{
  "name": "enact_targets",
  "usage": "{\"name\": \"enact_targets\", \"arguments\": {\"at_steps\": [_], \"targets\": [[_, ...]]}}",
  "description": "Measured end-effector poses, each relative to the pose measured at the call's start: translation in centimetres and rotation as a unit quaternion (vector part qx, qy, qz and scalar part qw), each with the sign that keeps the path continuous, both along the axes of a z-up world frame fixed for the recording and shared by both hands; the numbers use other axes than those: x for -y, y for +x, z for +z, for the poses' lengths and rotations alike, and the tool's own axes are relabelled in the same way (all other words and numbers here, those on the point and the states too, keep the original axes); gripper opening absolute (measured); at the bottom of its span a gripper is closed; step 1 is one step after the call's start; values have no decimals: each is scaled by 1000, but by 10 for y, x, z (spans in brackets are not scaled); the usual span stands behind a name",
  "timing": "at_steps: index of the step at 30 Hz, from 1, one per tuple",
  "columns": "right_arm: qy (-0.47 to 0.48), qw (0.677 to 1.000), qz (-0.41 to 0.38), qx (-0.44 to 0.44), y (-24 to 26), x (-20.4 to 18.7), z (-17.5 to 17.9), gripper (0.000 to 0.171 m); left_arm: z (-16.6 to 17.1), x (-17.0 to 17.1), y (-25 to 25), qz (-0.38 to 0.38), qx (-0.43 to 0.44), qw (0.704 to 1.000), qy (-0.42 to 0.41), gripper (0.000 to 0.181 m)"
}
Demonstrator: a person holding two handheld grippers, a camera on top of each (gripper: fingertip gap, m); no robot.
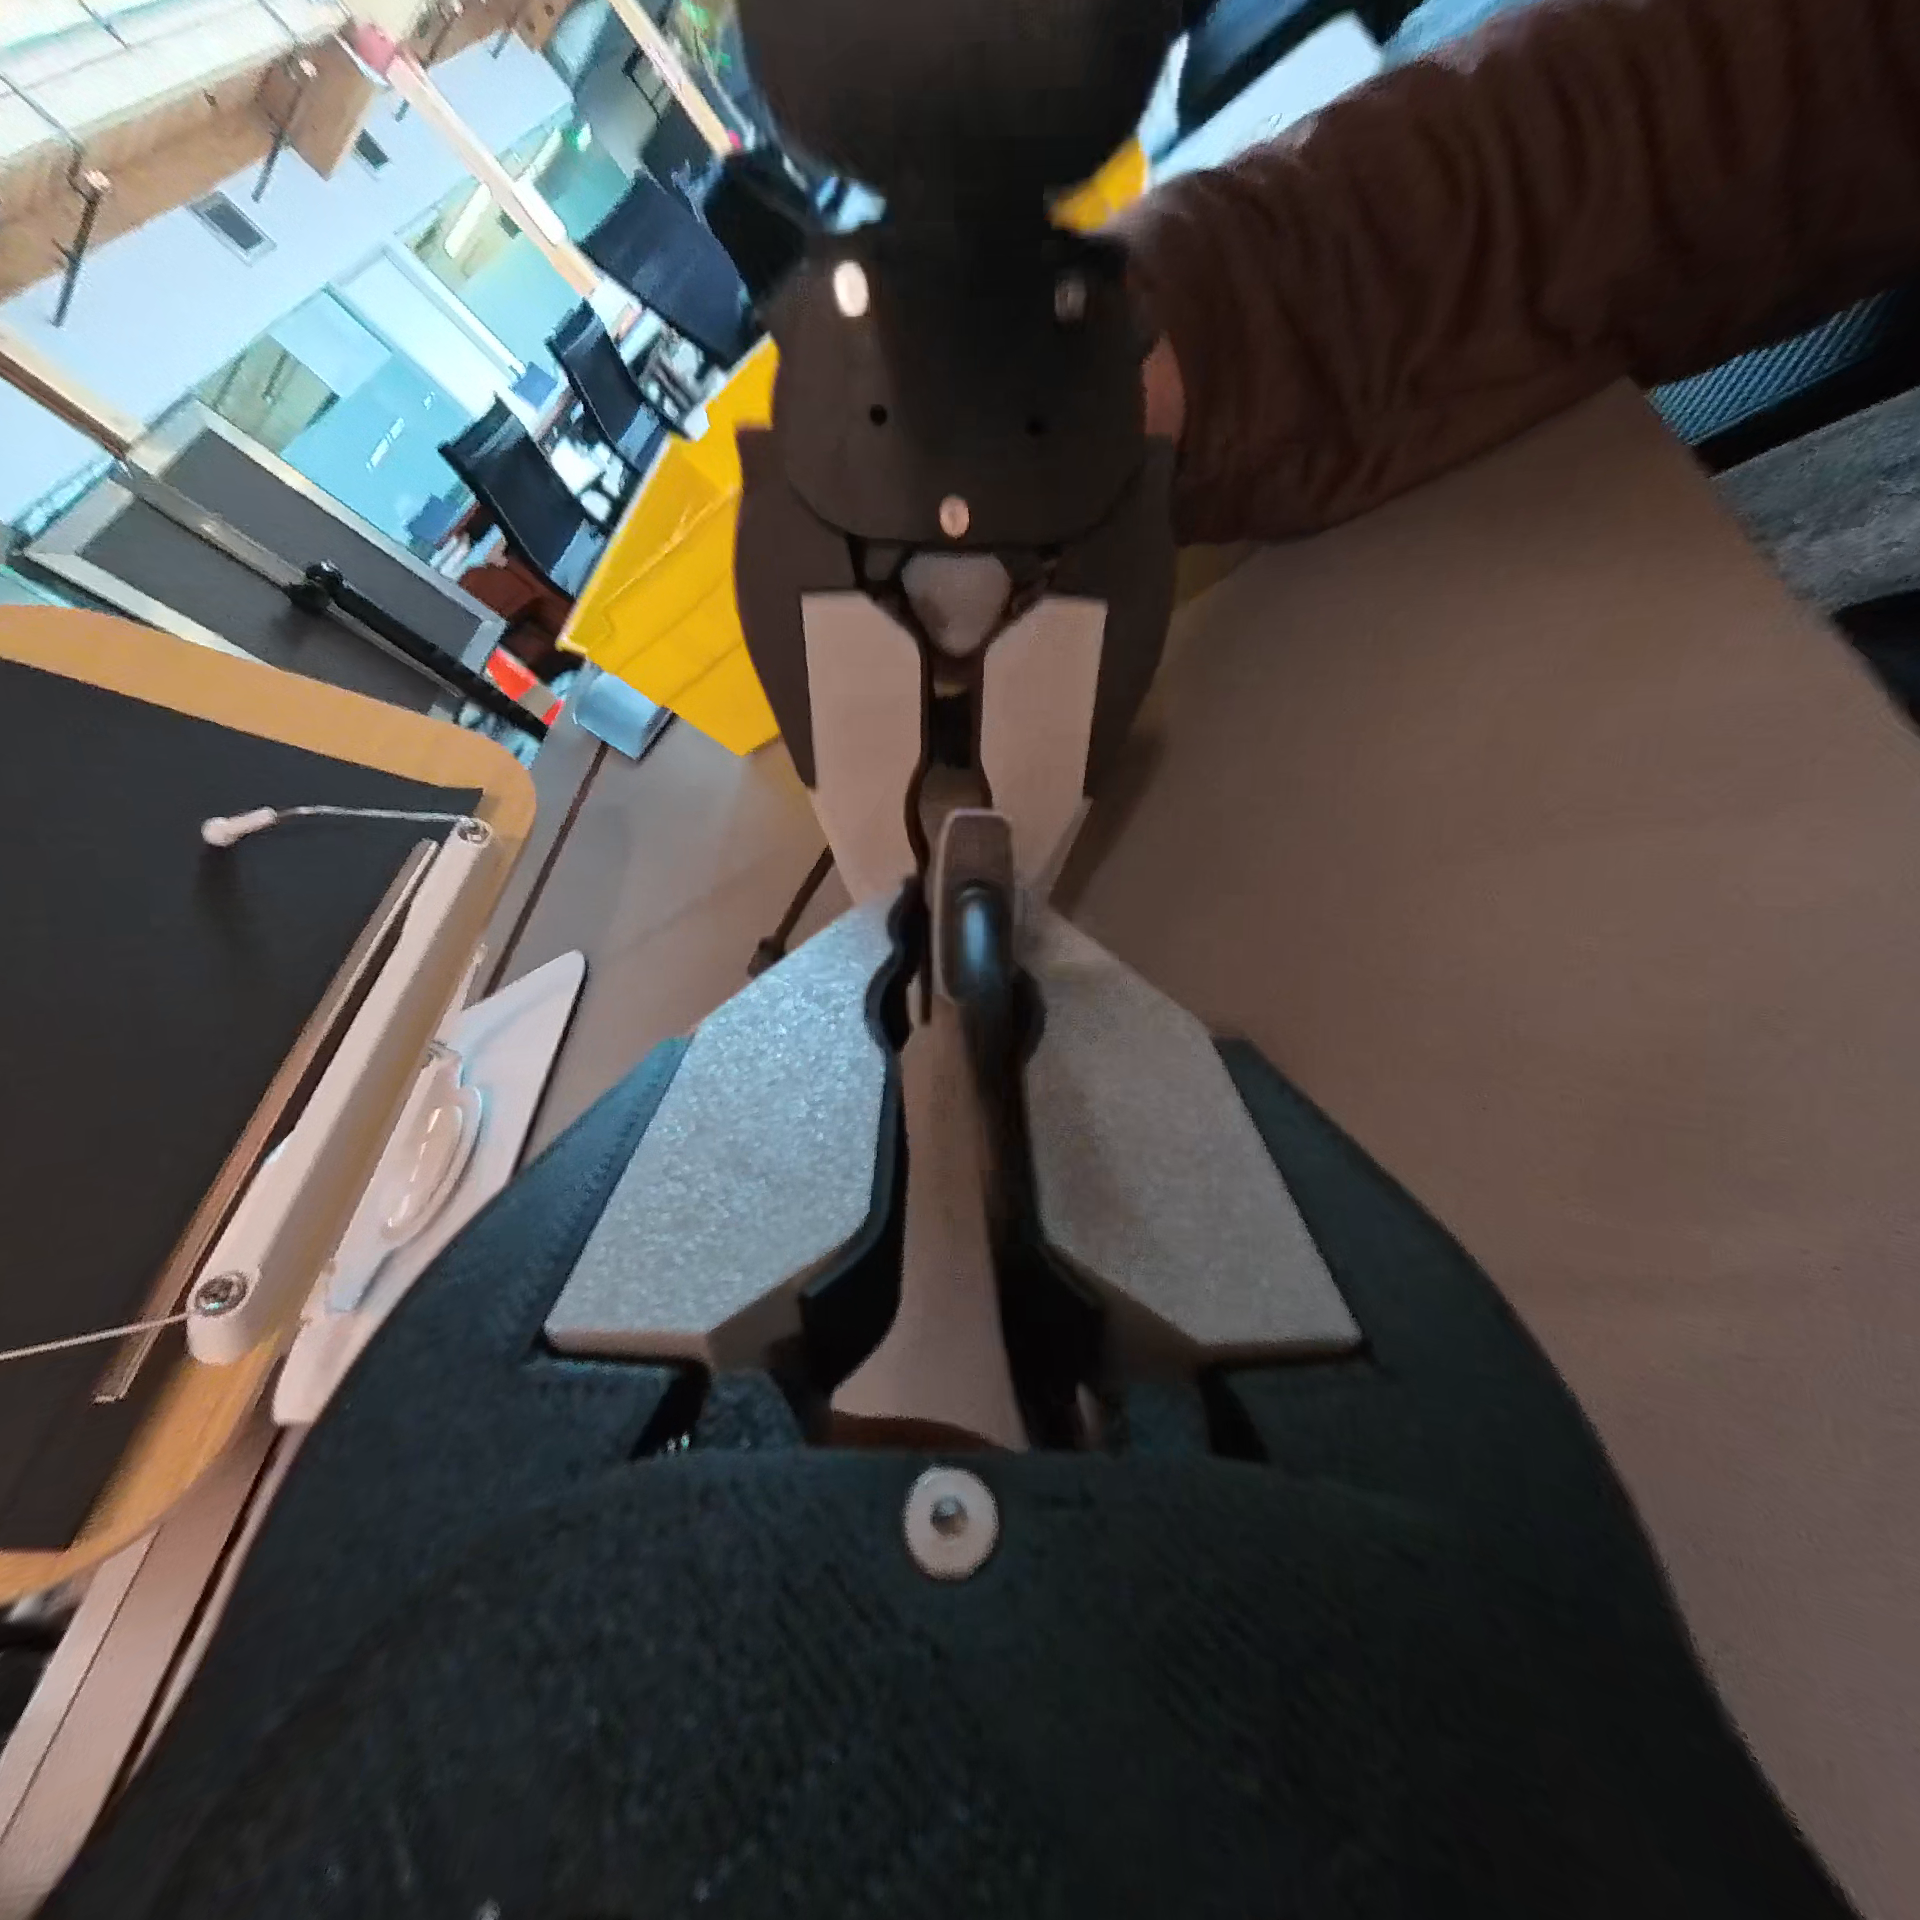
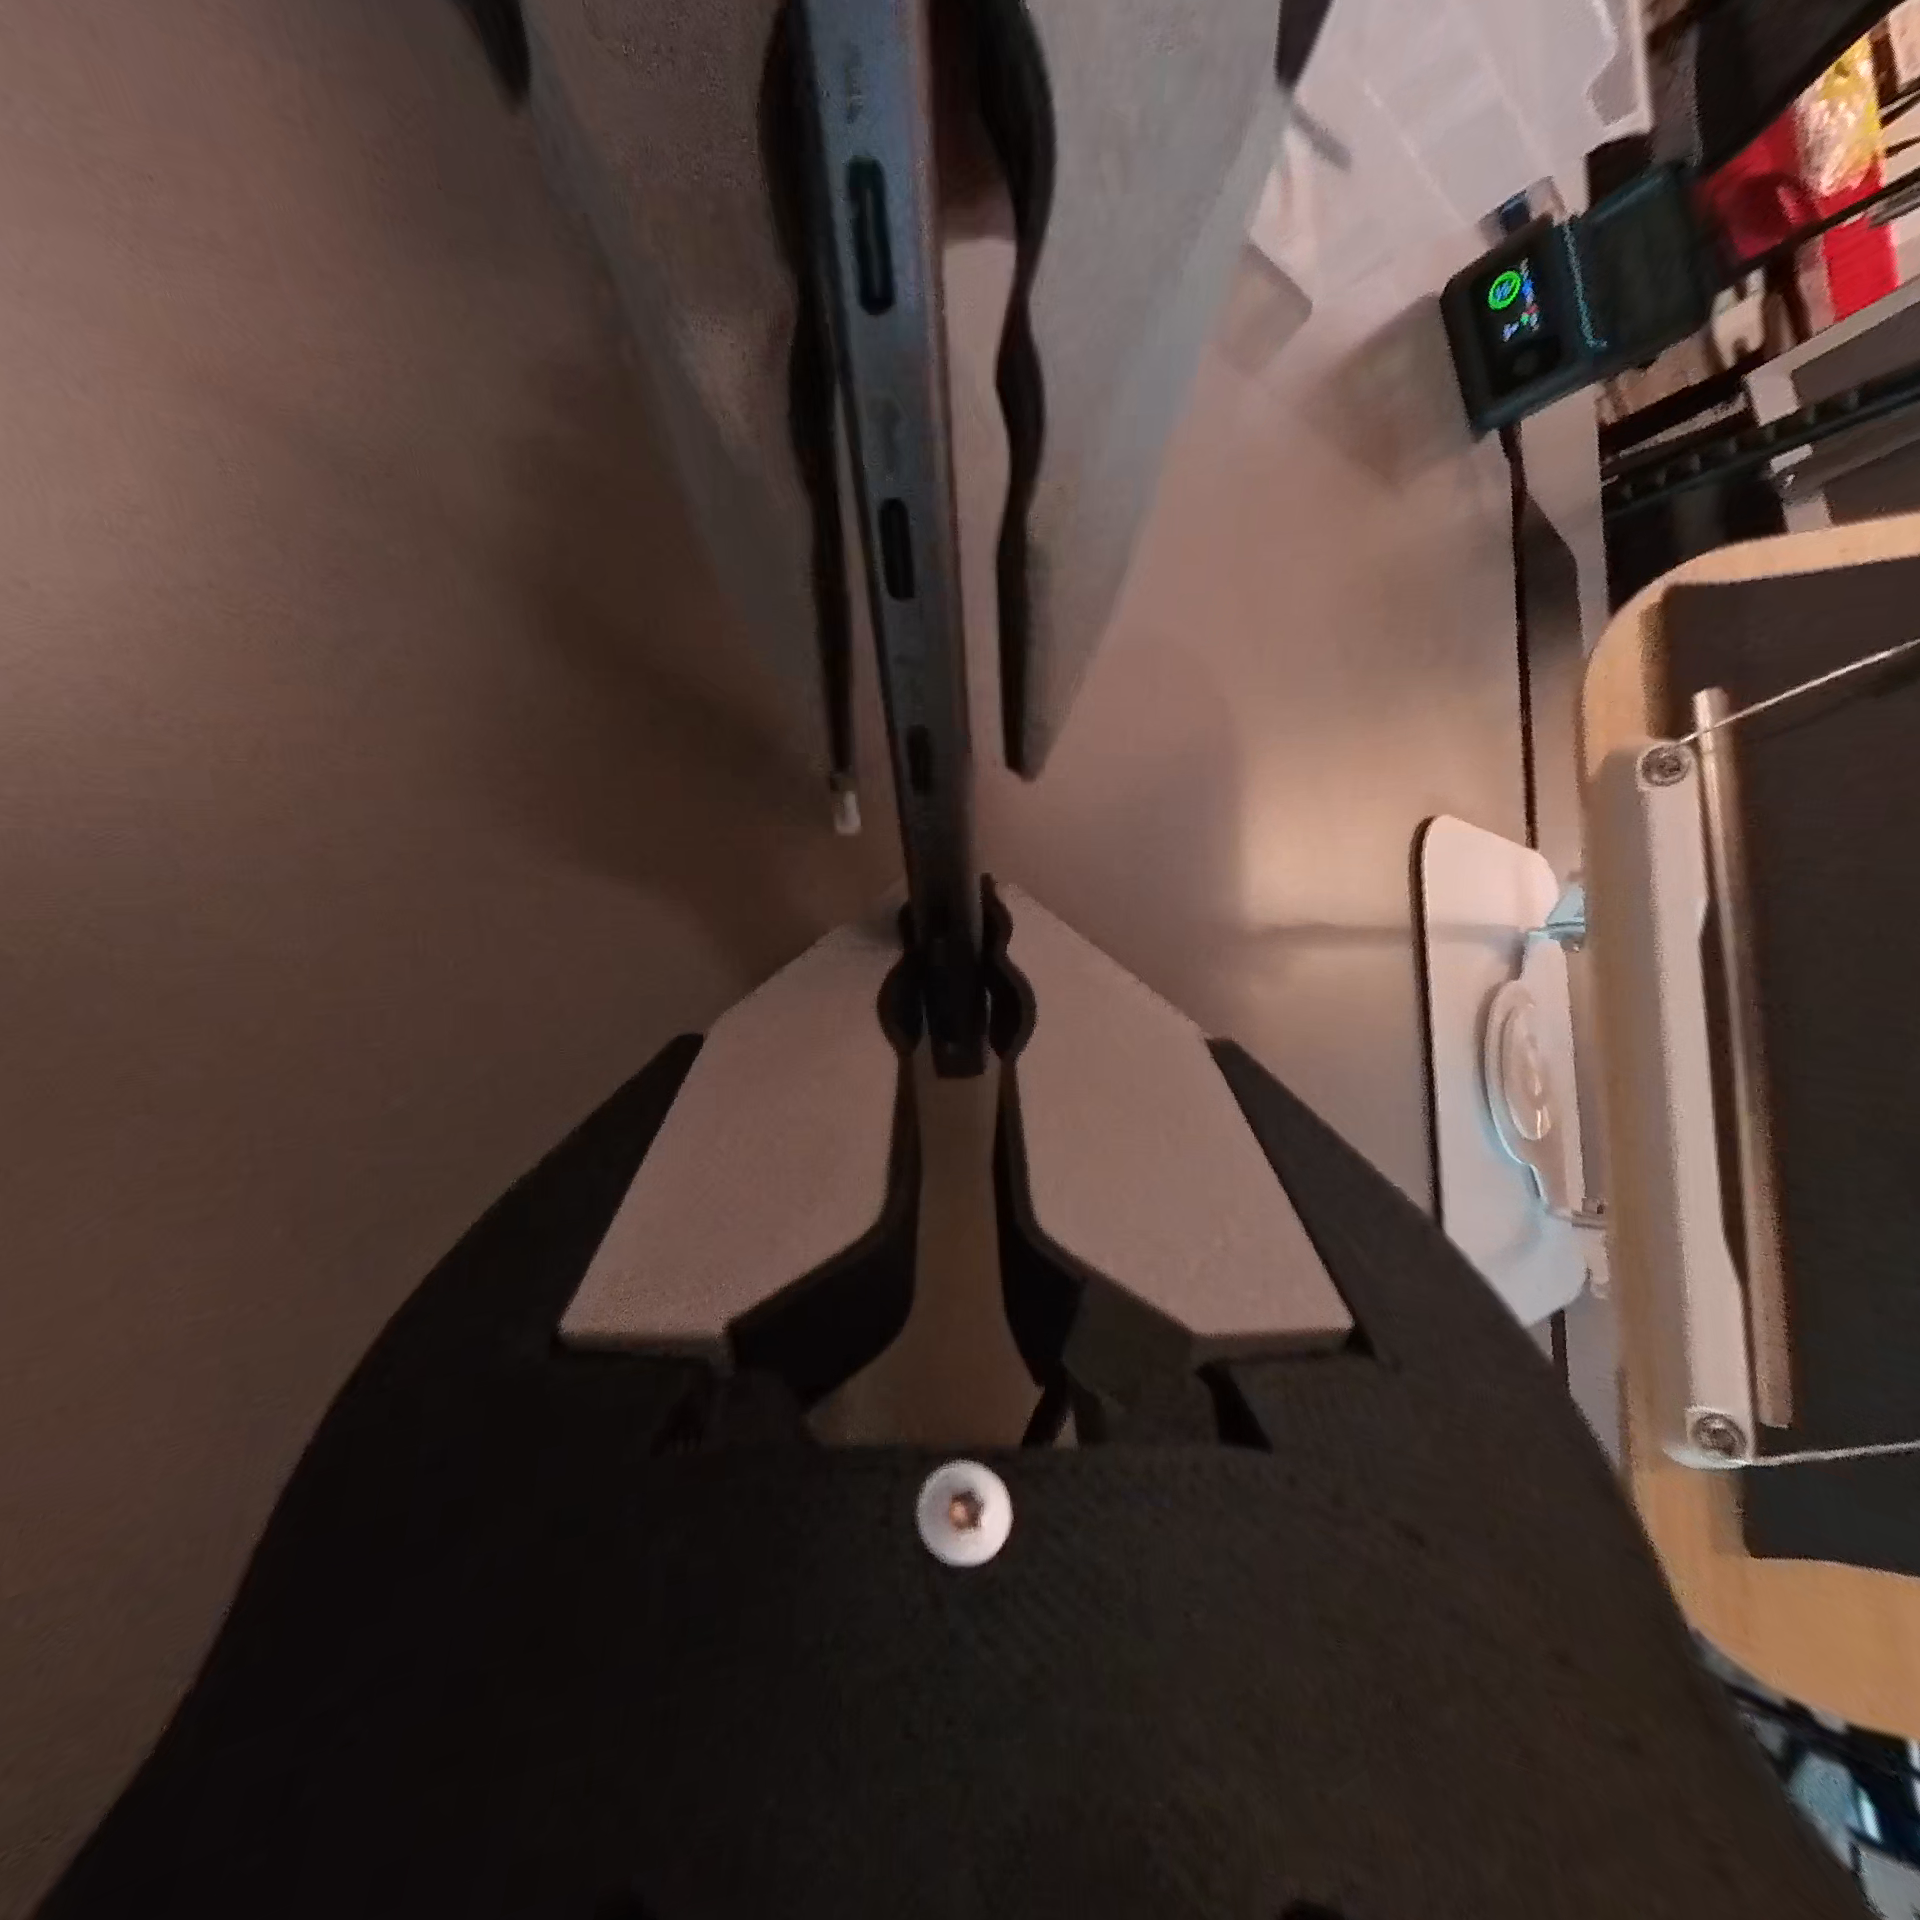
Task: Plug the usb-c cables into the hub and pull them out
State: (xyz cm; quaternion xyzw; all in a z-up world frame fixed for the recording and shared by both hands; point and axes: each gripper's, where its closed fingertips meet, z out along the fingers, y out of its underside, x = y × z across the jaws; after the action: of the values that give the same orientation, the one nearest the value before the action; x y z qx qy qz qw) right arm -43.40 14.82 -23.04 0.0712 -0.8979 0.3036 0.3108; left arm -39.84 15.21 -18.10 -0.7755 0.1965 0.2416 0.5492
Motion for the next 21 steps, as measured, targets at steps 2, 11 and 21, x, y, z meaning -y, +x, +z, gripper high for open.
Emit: {"name": "enact_targets", "arguments": {"at_steps": [2, 11, 21], "targets": [[-6, 1000, 5, -1, 2, 3, 3, 4, -7, -2, -2, 8, -17, 1000, -14, 17], [9, 1000, 6, 6, 3, 3, -7, 3, -3, -5, 4, -4, -19, 1000, -6, 9], [-122, 988, -90, 10, -22, -4, 39, 43, 14, 4, -18, 62, -105, 992, 22, 8]]}}
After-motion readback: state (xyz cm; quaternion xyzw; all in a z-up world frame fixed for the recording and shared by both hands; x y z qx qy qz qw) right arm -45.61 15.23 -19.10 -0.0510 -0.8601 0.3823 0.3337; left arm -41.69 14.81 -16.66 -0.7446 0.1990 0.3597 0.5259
